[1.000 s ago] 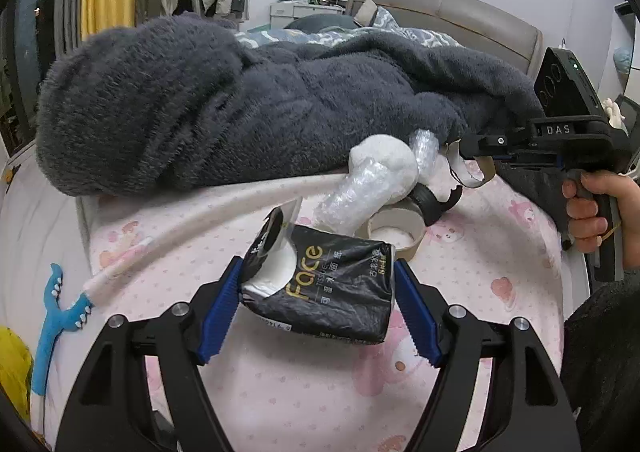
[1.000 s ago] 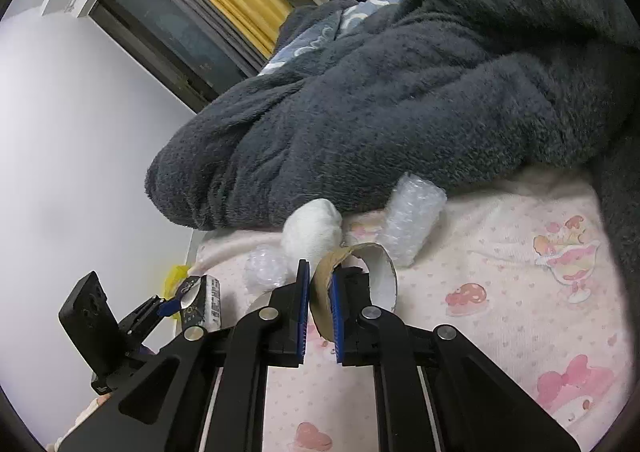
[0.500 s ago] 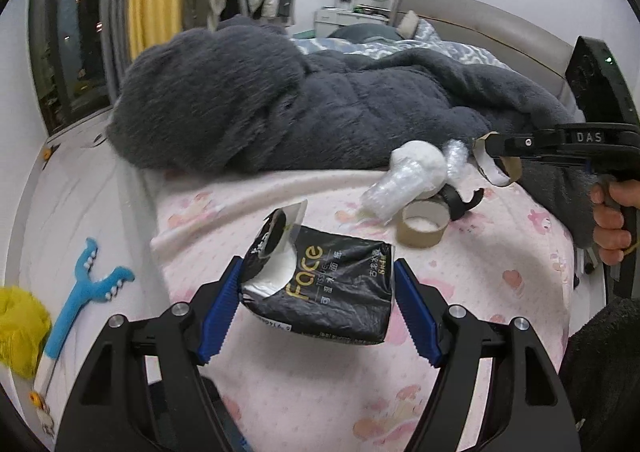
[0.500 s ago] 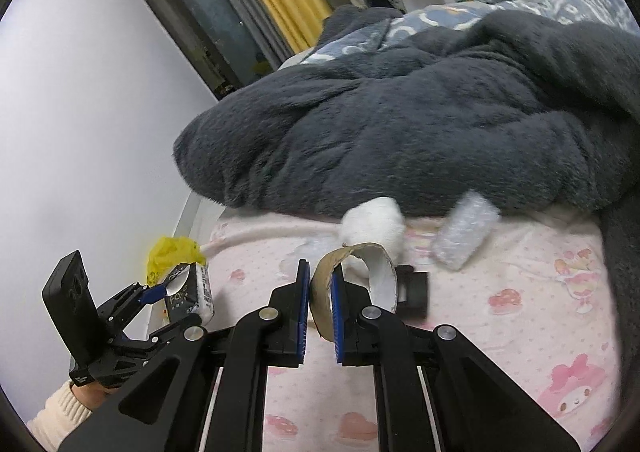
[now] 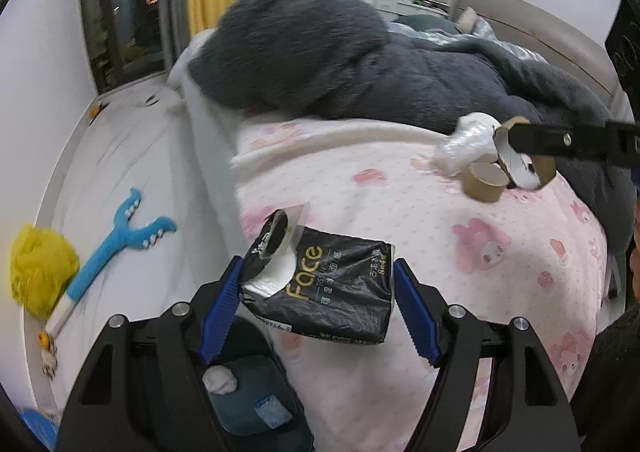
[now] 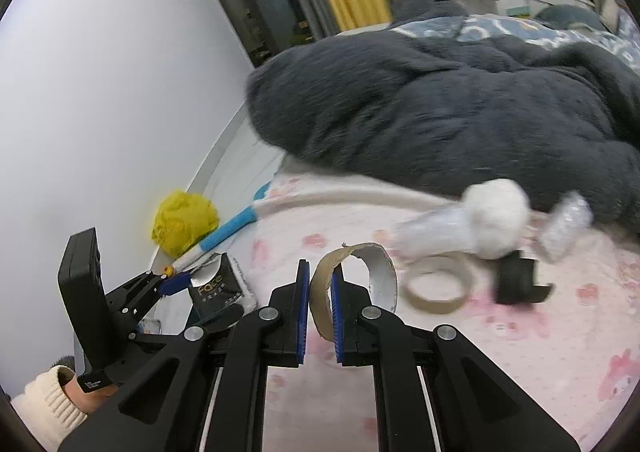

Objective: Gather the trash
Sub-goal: 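Carry the tissue pack and cardboard tube over the green bin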

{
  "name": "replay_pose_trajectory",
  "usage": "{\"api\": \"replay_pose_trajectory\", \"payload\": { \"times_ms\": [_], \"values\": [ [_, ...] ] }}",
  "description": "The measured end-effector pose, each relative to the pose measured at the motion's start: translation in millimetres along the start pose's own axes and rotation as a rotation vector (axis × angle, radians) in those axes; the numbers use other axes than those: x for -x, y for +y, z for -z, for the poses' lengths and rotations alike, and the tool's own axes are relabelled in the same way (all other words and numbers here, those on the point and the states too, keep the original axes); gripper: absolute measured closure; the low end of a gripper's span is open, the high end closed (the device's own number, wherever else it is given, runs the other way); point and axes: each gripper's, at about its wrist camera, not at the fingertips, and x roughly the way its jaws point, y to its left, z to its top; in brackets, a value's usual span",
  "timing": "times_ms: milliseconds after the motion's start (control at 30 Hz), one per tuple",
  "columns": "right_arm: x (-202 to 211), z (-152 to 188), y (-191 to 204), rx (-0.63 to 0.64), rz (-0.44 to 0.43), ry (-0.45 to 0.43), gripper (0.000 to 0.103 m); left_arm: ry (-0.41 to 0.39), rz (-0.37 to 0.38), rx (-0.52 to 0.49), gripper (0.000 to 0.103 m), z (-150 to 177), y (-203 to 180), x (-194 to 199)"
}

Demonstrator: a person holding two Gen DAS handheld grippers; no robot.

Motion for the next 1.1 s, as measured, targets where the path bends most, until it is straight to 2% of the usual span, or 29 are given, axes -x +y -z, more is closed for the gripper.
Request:
{"api": "replay_pose_trajectory", "payload": {
  "times_ms": [267,567,800,967,1100],
  "values": [
    [-19,1,48,0.065,-0.045,0.021,0.093,0.015,-0.064,0.098,0.027,23,40,14],
    [-56,14,118,0.193,-0.105,0.087,0.093,0.095,-0.132,0.233,0.027,52,97,12],
    [-85,16,145,0.22,-0.138,0.127,0.093,0.237,-0.165,0.326,0.027,80,133,-8],
    [-102,18,159,0.227,-0.154,0.148,0.093,0.315,-0.205,0.351,0.027,99,150,-19],
    [-114,19,166,0.235,-0.156,0.176,0.093,0.359,-0.161,0.363,0.027,112,159,-25]
  ]
}}
